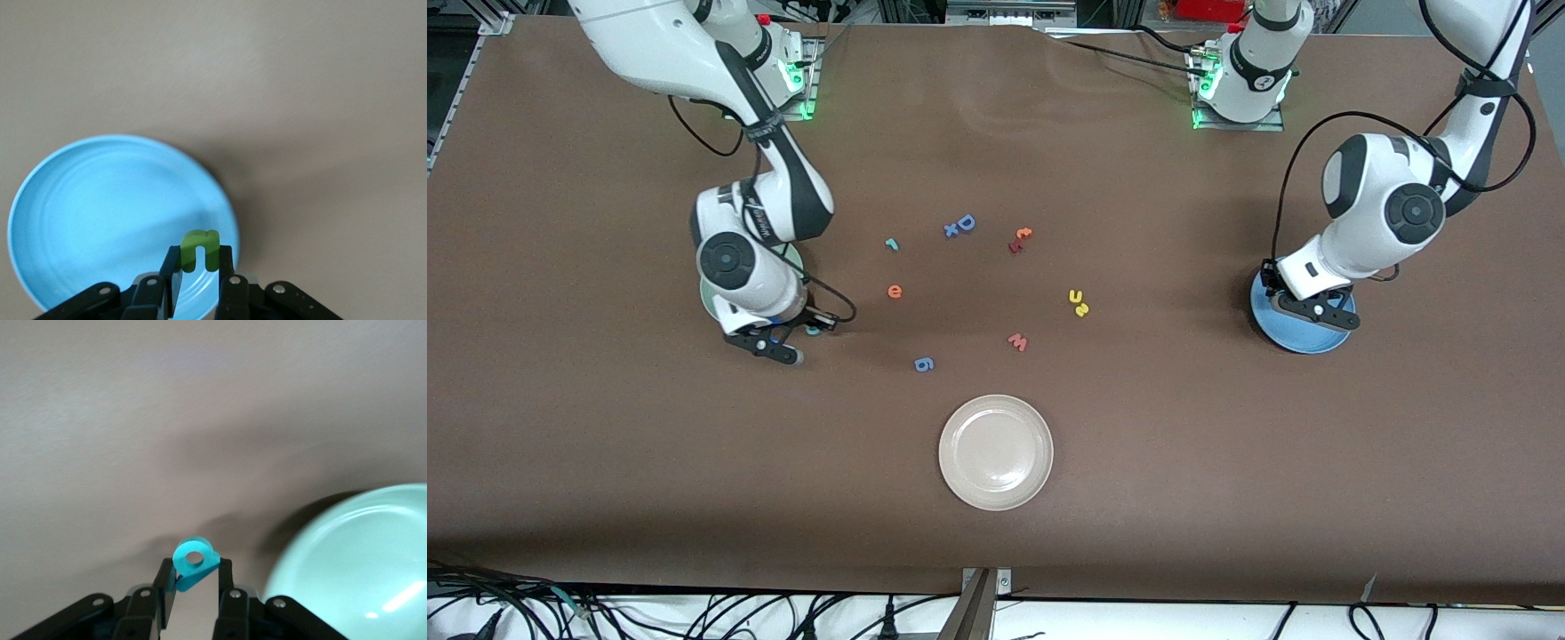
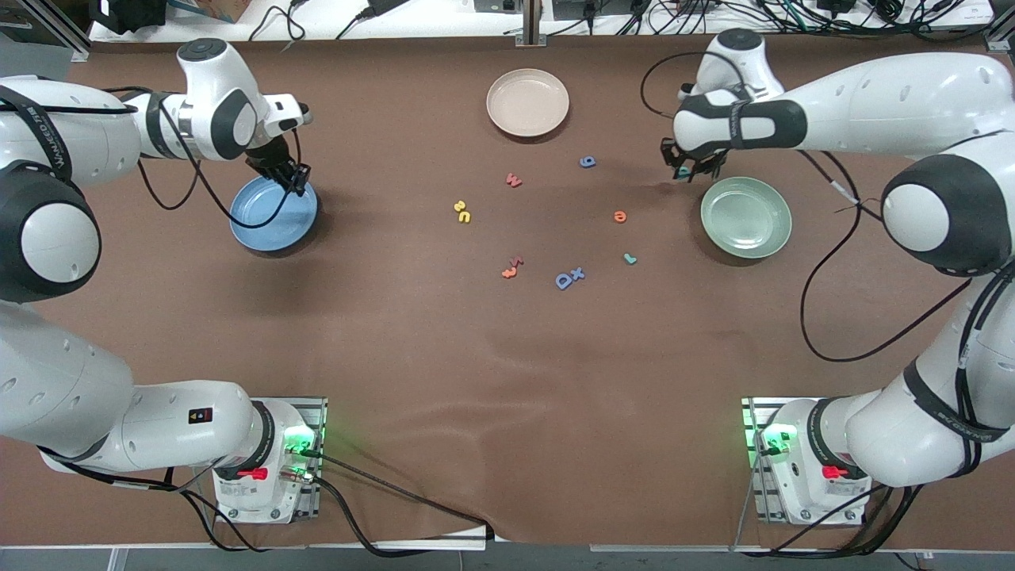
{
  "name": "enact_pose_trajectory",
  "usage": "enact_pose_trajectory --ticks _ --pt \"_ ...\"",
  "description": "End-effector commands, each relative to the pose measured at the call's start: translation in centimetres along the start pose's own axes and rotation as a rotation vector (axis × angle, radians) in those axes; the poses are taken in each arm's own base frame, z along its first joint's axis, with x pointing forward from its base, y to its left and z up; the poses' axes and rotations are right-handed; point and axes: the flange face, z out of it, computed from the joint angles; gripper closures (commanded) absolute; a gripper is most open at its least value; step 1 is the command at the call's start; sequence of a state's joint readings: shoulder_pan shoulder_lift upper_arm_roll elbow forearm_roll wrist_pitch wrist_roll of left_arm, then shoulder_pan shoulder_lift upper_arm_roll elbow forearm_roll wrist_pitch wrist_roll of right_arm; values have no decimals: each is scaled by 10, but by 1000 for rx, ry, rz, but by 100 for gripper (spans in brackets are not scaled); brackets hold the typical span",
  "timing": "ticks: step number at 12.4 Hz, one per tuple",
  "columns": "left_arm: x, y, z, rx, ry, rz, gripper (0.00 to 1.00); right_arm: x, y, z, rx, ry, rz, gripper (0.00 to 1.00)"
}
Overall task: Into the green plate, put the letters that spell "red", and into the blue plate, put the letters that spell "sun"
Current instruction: 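Carry the green letter to the blue plate while the right gripper carries teal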
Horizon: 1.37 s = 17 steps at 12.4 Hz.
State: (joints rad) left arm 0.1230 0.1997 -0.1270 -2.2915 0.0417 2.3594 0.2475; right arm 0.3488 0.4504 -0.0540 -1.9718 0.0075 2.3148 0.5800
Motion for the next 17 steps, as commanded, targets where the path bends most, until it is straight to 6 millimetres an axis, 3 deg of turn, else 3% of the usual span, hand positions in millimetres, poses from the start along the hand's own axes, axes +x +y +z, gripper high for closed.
enact_pose_trajectory --ticks 1,3,5,6,7,8,9,10,11,12,13,16,17 --pt "-5 -21 30 -4 -36 -3 94 -2 30 -23 -35 -53 -68 83" --pt "-4 -25 51 -11 -36 -9 93 -4 56 -25 -77 -130 -62 83" --pt "-3 -27 61 -13 -32 -12 83 -9 72 0 -93 -155 -45 83" --pt "-1 -26 59 -11 -28 -12 58 -16 75 13 -90 -146 -46 83" --pt "0 -27 55 -8 -21 -12 25 -19 77 22 -85 -137 -45 83" --pt "2 -27 51 -5 -12 -11 3 -21 79 31 -84 -132 -43 83" --pt "3 -27 39 4 4 -9 1 -23 80 35 -82 -131 -40 80" --pt "8 -24 20 18 35 -2 1 -23 79 36 -82 -133 -37 61" --pt "12 -17 3 31 63 11 0 -22 79 35 -81 -132 -27 28" --pt "17 -1 -10 42 86 35 0 -20 79 30 -78 -129 -22 10" --pt "22 16 -18 46 101 57 0 -18 77 24 -73 -120 -21 1" --pt "39 86 -24 49 117 136 0 -16 60 1 -45 -154 13 1" --pt "43 116 -25 49 122 137 0 -24 27 -13 6 -155 -17 1"
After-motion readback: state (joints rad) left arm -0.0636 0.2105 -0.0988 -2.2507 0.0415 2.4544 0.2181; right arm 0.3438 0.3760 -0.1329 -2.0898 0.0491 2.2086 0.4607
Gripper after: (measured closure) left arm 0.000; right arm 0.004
